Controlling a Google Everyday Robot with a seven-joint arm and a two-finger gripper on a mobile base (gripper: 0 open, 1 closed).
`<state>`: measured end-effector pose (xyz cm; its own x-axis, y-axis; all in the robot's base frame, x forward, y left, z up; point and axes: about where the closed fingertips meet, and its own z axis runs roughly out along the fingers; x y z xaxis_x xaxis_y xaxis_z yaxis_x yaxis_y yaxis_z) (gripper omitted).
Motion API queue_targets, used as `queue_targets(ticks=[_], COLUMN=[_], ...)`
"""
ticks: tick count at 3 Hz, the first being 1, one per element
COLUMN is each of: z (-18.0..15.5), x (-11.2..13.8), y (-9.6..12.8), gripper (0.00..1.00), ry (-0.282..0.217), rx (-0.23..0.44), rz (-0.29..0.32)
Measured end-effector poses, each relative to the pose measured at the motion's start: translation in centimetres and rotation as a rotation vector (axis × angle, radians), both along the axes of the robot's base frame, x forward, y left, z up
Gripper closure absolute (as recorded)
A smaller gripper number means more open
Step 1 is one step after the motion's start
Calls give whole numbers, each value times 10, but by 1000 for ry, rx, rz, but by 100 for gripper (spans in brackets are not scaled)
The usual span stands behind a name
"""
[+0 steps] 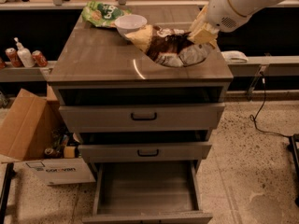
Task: Place brown chip bag into bottom drawer
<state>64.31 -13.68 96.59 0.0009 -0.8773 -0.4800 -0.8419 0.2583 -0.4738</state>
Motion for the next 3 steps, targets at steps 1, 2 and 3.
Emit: queue_targets(ticks=[1,2,3], z=[0,-6,-29], x=[0,-34,-104], y=[0,12,38], gripper=[100,100,100], ry=[1,25,102], rx=[0,6,14], rz=[2,73,222])
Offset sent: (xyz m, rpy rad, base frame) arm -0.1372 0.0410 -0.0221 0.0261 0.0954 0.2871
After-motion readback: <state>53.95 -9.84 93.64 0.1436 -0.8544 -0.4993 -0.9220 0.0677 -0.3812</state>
